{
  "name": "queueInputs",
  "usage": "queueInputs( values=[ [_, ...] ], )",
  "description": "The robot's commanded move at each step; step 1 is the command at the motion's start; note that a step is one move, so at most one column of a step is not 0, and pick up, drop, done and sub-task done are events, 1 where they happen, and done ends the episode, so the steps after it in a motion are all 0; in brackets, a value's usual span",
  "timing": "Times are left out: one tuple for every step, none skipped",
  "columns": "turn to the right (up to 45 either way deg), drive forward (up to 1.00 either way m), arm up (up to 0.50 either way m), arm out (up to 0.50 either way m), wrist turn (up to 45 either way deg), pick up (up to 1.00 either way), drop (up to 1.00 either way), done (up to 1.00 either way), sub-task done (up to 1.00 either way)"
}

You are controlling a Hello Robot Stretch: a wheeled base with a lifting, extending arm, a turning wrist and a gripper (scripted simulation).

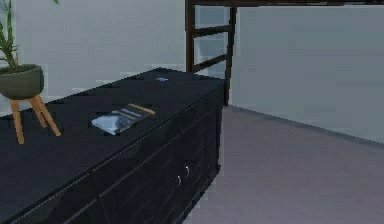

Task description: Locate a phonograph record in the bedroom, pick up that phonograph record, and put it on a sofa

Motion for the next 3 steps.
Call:
queueInputs(
  values=[
    [0.0,0.0,0.0,0.5,0.0,0.0,0.0,0.0,0.0],
    [0.0,0.0,0.0,0.0,45.0,0.0,0.0,0.0,0.0],
    [0.0,0.0,0.0,0.0,45.0,0.0,0.0,0.0,0.0]
  ],
)
